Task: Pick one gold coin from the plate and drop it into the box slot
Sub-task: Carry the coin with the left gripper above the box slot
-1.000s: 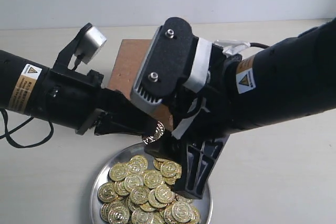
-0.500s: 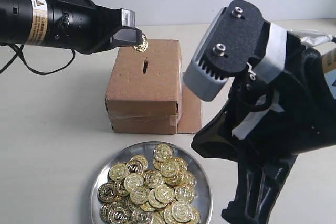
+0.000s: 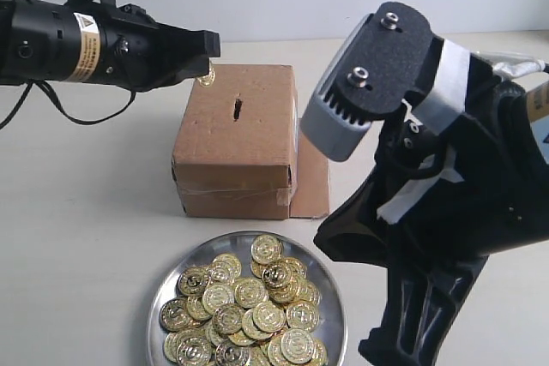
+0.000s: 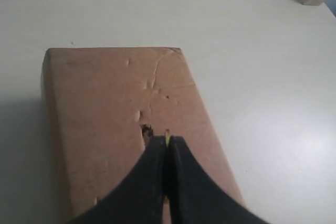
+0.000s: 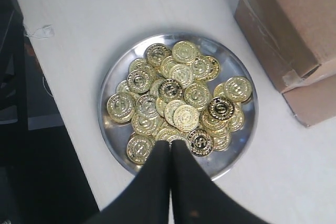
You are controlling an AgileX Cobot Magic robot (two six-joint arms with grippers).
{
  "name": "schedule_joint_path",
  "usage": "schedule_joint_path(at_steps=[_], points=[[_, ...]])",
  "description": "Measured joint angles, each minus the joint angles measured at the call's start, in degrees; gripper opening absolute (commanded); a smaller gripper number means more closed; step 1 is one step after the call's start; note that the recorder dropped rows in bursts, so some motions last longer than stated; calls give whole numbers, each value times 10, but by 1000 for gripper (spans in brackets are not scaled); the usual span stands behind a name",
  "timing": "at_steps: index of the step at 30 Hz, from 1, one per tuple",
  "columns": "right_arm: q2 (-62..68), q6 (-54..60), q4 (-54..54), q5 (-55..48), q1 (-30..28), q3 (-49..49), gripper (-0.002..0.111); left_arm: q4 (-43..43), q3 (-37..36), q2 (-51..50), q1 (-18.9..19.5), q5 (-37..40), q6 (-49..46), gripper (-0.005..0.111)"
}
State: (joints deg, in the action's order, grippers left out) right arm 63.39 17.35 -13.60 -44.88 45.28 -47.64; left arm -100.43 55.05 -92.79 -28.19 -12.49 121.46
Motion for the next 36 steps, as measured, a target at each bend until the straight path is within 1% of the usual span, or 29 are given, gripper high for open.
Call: schedule_joint_path(at_steps=[7,14,29,36], points=[[0,0,0,0,0,0,0,0,39,-11,-40,51,-9,0],[-1,0,0,-2,0,0,0,0,47,-11,-44,112,-26,0],[-1,-1,0,-3,0,0,0,2,47,-11,-44,84,-57,0],[-1,-1,0,-3,0,0,0,2,47,-11,-48,54,-69,0]])
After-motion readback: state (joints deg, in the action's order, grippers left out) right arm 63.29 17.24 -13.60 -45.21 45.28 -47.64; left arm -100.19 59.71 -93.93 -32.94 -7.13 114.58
